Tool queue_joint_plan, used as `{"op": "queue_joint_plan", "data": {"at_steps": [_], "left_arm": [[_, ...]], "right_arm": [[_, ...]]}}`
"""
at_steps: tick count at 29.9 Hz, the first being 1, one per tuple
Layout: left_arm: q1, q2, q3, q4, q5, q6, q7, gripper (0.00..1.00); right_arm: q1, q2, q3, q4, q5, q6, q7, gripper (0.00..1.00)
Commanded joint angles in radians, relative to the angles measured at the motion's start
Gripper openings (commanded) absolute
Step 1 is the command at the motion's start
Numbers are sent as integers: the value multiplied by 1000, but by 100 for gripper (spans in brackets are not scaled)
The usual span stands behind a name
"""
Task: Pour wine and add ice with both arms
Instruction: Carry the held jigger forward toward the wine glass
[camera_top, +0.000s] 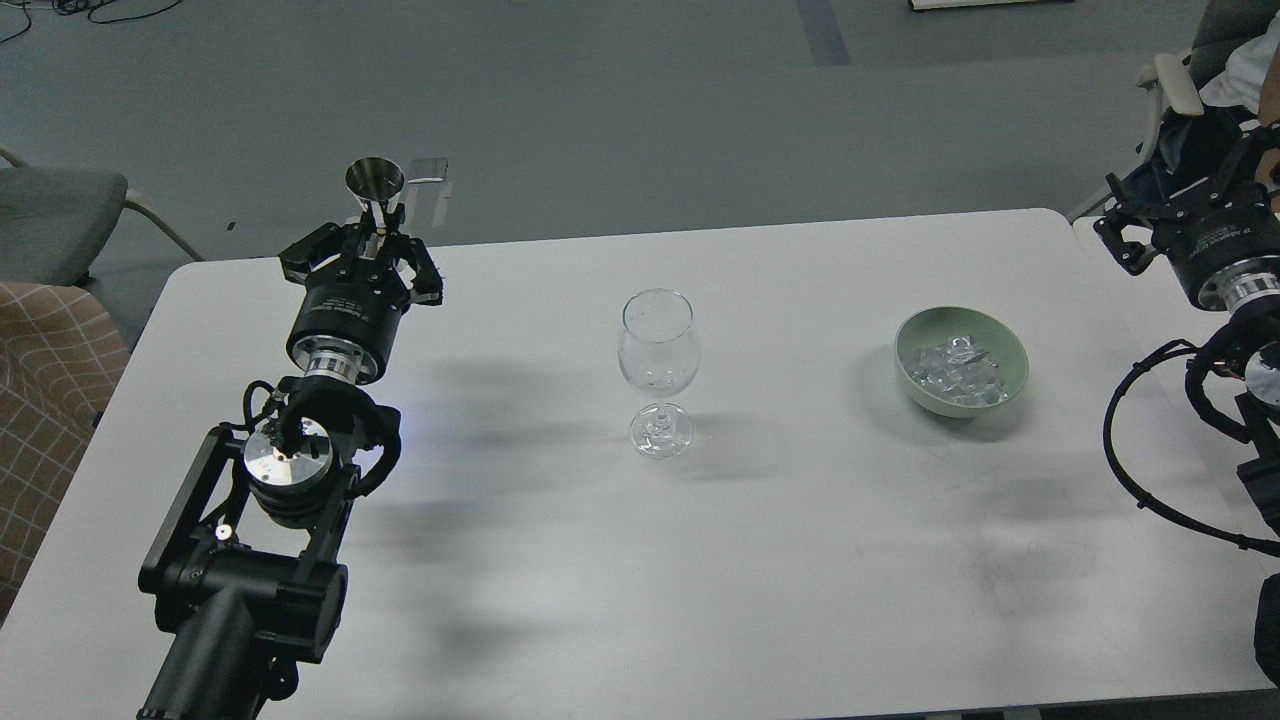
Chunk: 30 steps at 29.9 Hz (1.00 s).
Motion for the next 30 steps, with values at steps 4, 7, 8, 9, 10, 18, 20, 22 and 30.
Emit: {"op": "queue_joint_plan", "data": {"at_steps": [4, 7, 8, 9, 10, 18, 20, 22, 30], "left_arm": [[32, -3, 66, -43, 0, 6, -1, 0], [35, -9, 69, -58, 0, 9, -1, 0], [38, -16, 70, -61, -1, 15, 0, 0], [41, -21, 70, -63, -1, 19, 2, 0], [46, -30, 72, -74, 0, 35, 2, 0], [87, -47, 135, -143, 0, 98, 8, 0], [87, -47, 149, -144, 0, 98, 6, 0], [84, -47, 161, -143, 0, 98, 6, 0], [87, -47, 185, -141, 40, 104, 5, 0]], "right_arm": [[-6, 1, 0, 6, 0, 0, 1, 100], [-9, 0, 0, 11, 0, 0, 1, 100], [-11, 0, 0, 11, 0, 0, 1, 100], [-12, 0, 0, 11, 0, 0, 1, 100], [-14, 0, 0, 11, 0, 0, 1, 100], [-22, 1, 0, 14, 0, 0, 1, 100], [-22, 1, 0, 14, 0, 0, 1, 100], [-22, 1, 2, 14, 0, 0, 1, 100], [-26, -5, 3, 14, 0, 0, 1, 100]]}}
